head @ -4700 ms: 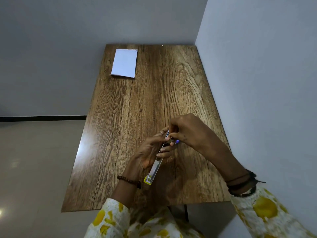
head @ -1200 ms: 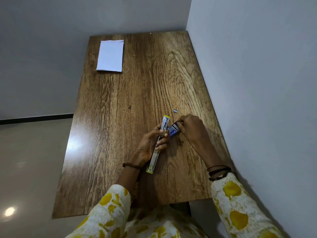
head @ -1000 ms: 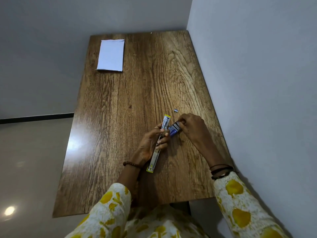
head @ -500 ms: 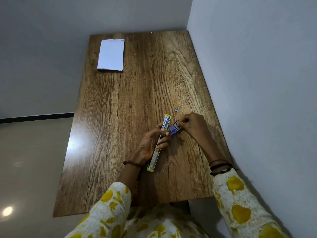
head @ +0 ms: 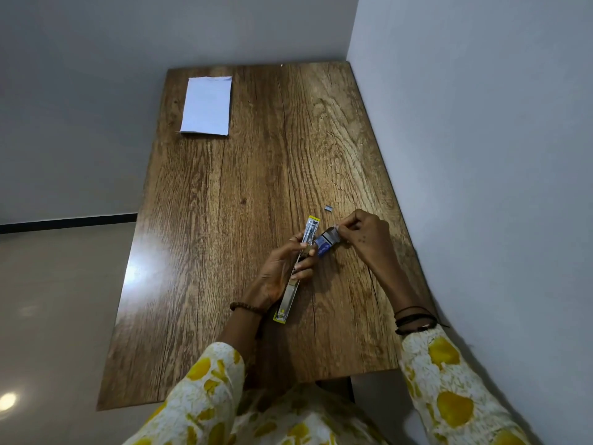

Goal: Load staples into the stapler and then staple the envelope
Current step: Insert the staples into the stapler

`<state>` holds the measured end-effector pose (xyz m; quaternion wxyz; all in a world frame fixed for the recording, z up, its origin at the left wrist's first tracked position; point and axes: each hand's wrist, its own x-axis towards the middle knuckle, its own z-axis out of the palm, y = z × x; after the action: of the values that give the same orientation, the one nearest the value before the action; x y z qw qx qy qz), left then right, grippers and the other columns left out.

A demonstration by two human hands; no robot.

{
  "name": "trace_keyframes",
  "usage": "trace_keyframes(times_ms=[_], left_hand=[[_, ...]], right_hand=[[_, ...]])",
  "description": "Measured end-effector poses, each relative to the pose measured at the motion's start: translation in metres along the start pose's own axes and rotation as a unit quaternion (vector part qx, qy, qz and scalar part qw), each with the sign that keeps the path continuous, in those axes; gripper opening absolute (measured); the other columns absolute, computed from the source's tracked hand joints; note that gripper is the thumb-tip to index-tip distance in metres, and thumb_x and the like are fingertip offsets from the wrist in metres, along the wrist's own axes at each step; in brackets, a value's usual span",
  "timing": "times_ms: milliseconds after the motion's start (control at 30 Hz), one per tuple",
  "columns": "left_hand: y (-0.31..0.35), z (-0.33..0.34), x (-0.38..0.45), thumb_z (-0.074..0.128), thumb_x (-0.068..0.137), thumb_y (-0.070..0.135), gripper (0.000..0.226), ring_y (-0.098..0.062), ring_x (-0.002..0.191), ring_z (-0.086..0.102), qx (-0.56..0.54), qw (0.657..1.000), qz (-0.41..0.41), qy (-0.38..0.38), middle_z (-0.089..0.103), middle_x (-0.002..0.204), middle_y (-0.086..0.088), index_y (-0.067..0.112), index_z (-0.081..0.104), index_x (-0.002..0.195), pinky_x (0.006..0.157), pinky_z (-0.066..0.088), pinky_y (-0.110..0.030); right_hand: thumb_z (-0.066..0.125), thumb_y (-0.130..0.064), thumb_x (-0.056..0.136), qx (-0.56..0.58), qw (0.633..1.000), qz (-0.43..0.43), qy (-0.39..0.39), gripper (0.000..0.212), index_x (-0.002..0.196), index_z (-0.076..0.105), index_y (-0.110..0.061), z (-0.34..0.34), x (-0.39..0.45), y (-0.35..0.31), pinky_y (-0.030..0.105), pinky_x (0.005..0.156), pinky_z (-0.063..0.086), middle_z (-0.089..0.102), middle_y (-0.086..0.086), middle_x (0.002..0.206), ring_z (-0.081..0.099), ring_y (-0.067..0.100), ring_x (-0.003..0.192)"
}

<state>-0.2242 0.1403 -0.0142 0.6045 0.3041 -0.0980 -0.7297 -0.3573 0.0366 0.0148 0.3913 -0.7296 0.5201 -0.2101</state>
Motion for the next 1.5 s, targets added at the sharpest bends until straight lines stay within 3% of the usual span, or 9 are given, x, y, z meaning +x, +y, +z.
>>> trace_keyframes(times_ms=[233, 567, 800, 900, 1200, 1367, 1500], left_hand=[[0.001, 0.001, -0.001, 0.038, 0.079, 0.009, 0.025, -0.001, 0.037, 0.034, 0.01, 1.0, -0.002, -0.002, 0.052, 0.064, 0.002, 0.013, 0.049, 0.101, 0.031, 0.025, -0.012], [0.0, -0.001, 0.001, 0.044, 0.074, 0.008, 0.032, -0.001, 0.036, 0.034, -0.004, 1.0, -0.005, -0.004, 0.053, 0.062, 0.002, 0.012, 0.046, 0.106, 0.029, 0.026, -0.011], [-0.001, -0.004, 0.001, 0.074, 0.059, 0.015, 0.056, -0.002, 0.038, 0.036, -0.01, 0.999, -0.007, -0.043, 0.054, 0.065, 0.001, 0.012, 0.048, 0.108, 0.03, 0.029, -0.011], [0.0, -0.005, 0.002, 0.077, 0.058, 0.018, 0.059, -0.001, 0.039, 0.037, -0.013, 0.999, -0.007, -0.05, 0.054, 0.065, 0.001, 0.012, 0.048, 0.109, 0.03, 0.03, -0.011], [0.002, -0.004, -0.002, 0.073, 0.062, 0.014, 0.051, -0.001, 0.039, 0.038, -0.034, 0.997, 0.001, -0.071, 0.054, 0.067, 0.001, 0.013, 0.052, 0.109, 0.032, 0.029, -0.01], [0.002, -0.006, -0.004, 0.073, 0.064, 0.016, 0.057, -0.001, 0.039, 0.04, -0.037, 0.995, 0.01, -0.088, 0.054, 0.068, 0.001, 0.013, 0.048, 0.115, 0.032, 0.033, -0.01], [0.003, -0.006, -0.005, 0.075, 0.062, 0.019, 0.062, -0.001, 0.039, 0.039, -0.019, 0.996, 0.011, -0.084, 0.055, 0.067, 0.002, 0.014, 0.048, 0.117, 0.032, 0.033, -0.01]], right_hand=[[0.068, -0.017, 0.08, -0.009, 1.0, -0.014, 0.015, 0.01, 0.086, 0.065, -0.01, 0.002, -0.001, 0.004, 0.034, 0.065, 0.057, 0.071, 0.007, 0.082, 0.066, 0.017, 0.073], [0.064, -0.006, 0.082, 0.09, 0.996, 0.008, 0.029, 0.013, 0.094, 0.064, -0.01, 0.002, 0.0, -0.002, 0.021, 0.054, 0.057, 0.069, 0.01, 0.085, 0.069, 0.015, 0.07], [0.062, -0.005, 0.084, 0.165, 0.986, 0.017, 0.018, 0.023, 0.105, 0.068, -0.014, 0.001, -0.003, -0.003, 0.012, 0.054, 0.052, 0.068, 0.007, 0.081, 0.067, 0.005, 0.06], [0.063, -0.004, 0.084, 0.223, 0.974, 0.034, 0.004, 0.021, 0.103, 0.068, -0.01, 0.0, -0.002, -0.005, 0.015, 0.058, 0.055, 0.069, 0.011, 0.084, 0.068, 0.012, 0.065], [0.067, 0.002, 0.078, 0.333, 0.941, 0.049, -0.043, 0.014, 0.09, 0.066, -0.003, -0.005, -0.01, -0.02, 0.014, 0.062, 0.054, 0.067, 0.008, 0.092, 0.068, 0.006, 0.073], [0.07, 0.001, 0.074, 0.327, 0.942, 0.028, -0.07, 0.011, 0.079, 0.067, -0.008, -0.009, -0.016, -0.034, 0.015, 0.059, 0.055, 0.068, 0.007, 0.079, 0.068, 0.006, 0.064], [0.074, -0.009, 0.073, 0.241, 0.966, -0.007, -0.089, 0.009, 0.075, 0.067, -0.005, -0.005, -0.023, -0.042, 0.02, 0.062, 0.056, 0.068, 0.008, 0.074, 0.067, 0.012, 0.066]])
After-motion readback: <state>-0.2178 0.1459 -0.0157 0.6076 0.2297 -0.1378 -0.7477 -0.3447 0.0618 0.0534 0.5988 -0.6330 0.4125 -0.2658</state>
